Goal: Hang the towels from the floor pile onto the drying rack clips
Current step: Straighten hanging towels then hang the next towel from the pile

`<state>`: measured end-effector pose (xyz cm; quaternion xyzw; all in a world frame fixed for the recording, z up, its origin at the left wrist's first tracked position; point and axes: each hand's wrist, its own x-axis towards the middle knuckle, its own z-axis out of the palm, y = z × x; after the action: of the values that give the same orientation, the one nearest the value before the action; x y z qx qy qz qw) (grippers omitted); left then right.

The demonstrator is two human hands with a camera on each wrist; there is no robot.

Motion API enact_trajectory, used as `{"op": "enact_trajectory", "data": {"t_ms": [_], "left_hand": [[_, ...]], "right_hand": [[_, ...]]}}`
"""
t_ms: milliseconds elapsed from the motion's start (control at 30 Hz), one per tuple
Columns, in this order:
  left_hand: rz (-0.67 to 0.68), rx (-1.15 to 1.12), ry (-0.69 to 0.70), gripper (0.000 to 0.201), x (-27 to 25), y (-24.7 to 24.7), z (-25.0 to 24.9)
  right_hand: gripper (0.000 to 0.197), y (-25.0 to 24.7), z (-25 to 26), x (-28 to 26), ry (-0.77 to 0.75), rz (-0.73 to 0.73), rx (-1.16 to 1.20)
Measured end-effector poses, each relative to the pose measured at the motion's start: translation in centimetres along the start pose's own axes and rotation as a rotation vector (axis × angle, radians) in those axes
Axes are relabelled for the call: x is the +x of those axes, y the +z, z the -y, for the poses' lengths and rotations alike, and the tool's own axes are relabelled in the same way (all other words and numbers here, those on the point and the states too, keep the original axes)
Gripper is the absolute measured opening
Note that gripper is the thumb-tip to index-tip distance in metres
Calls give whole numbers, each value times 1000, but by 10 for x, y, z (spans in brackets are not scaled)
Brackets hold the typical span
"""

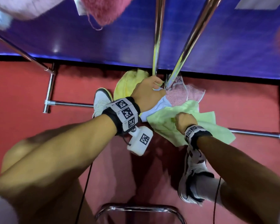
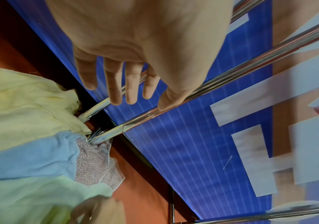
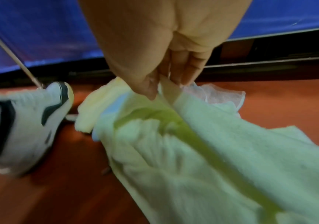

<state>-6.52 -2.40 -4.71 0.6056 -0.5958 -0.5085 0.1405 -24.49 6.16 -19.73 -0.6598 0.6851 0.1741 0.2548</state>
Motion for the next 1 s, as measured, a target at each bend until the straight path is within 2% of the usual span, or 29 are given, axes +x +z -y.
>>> {"op": "enact_trajectory", "data": {"t_ms": [133, 267, 333, 367, 467, 567, 633, 733, 867, 1000], "left_hand": [[71, 30, 13, 42, -7, -4, -7], [168, 152, 45, 61, -17, -9, -7], [232, 201, 77, 72, -22, -14, -11], [254, 202, 85, 68, -26, -15, -14], [178, 121, 147, 12, -37, -20, -29], [8, 30, 237, 10, -46, -39, -45], [-99, 26, 303, 10, -54, -59, -53], [-143, -31, 341, 17, -74, -79, -63], [-156, 23, 392, 26, -109, -79, -79], [-59, -155, 419, 38, -142, -79, -81]], "right_hand": [[5, -47, 19, -9, -97, -243, 405], [29, -107, 47, -35, -268, -438, 668], [30, -142, 56, -52, -347, -520, 771], [26, -159, 60, -62, -390, -559, 809], [22, -200, 70, -90, -507, -653, 808], [22, -226, 75, -119, -579, -764, 708], [30, -234, 73, -135, -546, -809, 643], [37, -235, 69, -153, -409, -795, 495], [22, -236, 69, -179, -247, -745, 375], [6, -235, 71, -201, -87, -710, 446]]}}
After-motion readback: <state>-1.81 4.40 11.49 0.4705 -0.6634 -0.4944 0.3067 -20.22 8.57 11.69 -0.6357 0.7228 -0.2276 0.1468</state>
